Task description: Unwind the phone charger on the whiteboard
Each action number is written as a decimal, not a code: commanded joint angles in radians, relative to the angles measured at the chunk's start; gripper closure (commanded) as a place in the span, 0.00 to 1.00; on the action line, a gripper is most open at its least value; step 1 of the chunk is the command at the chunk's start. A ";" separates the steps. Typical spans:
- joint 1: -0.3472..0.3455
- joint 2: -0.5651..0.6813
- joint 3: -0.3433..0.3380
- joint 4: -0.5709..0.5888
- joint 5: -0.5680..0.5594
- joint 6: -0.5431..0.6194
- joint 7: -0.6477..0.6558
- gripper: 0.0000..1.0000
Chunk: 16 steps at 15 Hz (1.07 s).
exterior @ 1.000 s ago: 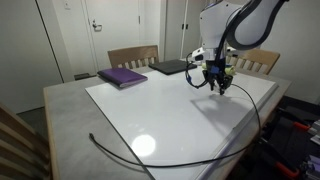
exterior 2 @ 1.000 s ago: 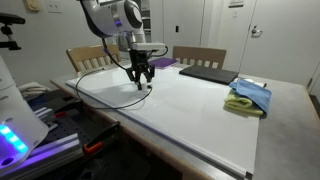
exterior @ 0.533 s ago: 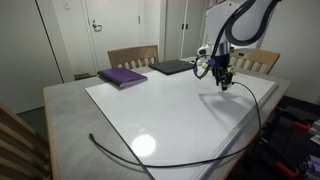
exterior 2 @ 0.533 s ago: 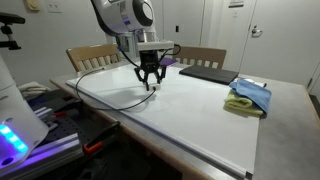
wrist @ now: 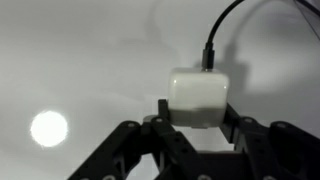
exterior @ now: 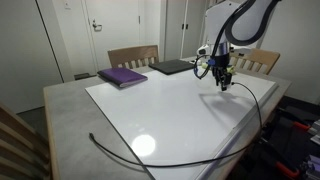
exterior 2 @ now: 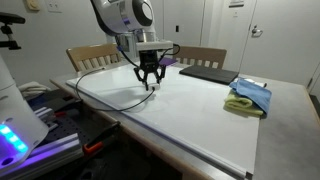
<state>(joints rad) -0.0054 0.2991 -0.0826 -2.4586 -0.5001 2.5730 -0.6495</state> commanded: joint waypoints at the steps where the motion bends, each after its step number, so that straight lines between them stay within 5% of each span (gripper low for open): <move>1: -0.028 0.021 -0.007 0.050 0.038 -0.052 0.119 0.74; 15: -0.219 0.092 -0.129 0.189 0.277 -0.098 0.428 0.74; 16: -0.200 0.085 -0.119 0.167 0.240 -0.069 0.401 0.49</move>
<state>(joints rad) -0.2008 0.3841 -0.2079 -2.2933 -0.2565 2.5068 -0.2504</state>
